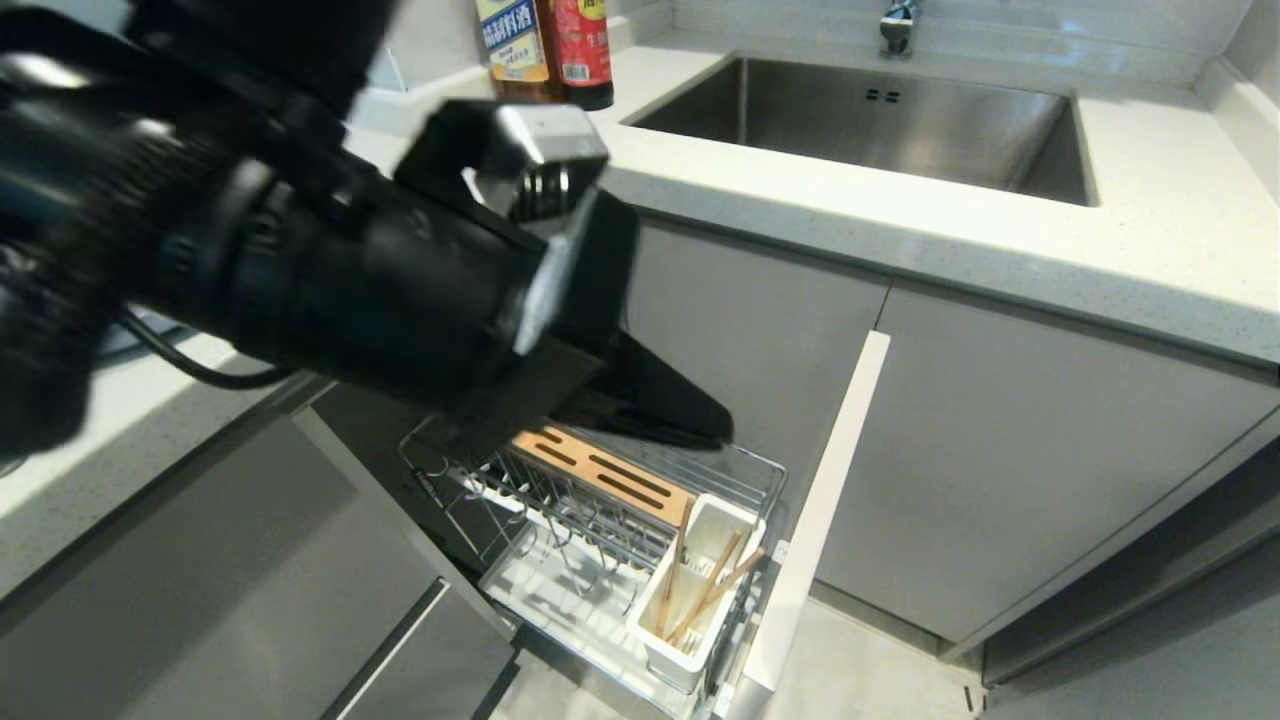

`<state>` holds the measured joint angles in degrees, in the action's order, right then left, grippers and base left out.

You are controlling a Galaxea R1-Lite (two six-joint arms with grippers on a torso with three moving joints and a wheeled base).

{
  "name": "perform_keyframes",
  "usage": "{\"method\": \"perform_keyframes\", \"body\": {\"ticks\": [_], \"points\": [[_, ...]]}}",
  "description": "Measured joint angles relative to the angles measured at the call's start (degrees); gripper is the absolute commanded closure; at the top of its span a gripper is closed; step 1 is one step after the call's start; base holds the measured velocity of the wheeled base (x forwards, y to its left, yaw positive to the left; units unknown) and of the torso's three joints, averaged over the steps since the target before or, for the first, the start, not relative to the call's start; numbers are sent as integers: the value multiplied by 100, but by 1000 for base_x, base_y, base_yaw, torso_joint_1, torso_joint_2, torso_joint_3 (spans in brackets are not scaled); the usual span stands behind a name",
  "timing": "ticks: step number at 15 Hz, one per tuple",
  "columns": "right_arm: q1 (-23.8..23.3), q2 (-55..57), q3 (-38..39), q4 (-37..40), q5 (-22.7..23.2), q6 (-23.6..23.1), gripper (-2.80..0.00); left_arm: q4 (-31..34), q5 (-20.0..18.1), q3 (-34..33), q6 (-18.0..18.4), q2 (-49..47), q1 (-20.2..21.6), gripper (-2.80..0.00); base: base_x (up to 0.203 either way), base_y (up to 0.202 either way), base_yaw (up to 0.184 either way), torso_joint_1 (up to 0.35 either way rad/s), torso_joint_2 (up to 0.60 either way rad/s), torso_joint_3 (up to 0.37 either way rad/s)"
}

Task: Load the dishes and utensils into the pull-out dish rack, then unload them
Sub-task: Close the cupboard

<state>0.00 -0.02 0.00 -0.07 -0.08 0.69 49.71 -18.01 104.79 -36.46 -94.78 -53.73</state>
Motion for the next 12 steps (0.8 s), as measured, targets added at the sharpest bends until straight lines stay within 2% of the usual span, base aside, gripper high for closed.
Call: {"method": "perform_keyframes", "body": {"ticks": [4, 6, 8, 10, 12], "points": [[0, 0, 0, 0, -2, 2, 0, 181, 394, 217, -75, -1010, -412, 0, 0, 0, 0, 0, 0, 0], [0, 0, 0, 0, -2, 0, 0, 179, 520, 352, -417, -1384, -529, 0, 0, 0, 0, 0, 0, 0], [0, 0, 0, 0, -2, 2, 0, 177, 703, 434, -565, -1659, -649, 0, 0, 0, 0, 0, 0, 0], [0, 0, 0, 0, -2, -1, 0, 172, 972, 464, -591, -1833, -685, 0, 0, 0, 0, 0, 0, 0], [-2, 0, 0, 0, -2, 0, 0, 130, 1498, 478, -631, -1927, -713, 0, 0, 0, 0, 0, 0, 0]]}}
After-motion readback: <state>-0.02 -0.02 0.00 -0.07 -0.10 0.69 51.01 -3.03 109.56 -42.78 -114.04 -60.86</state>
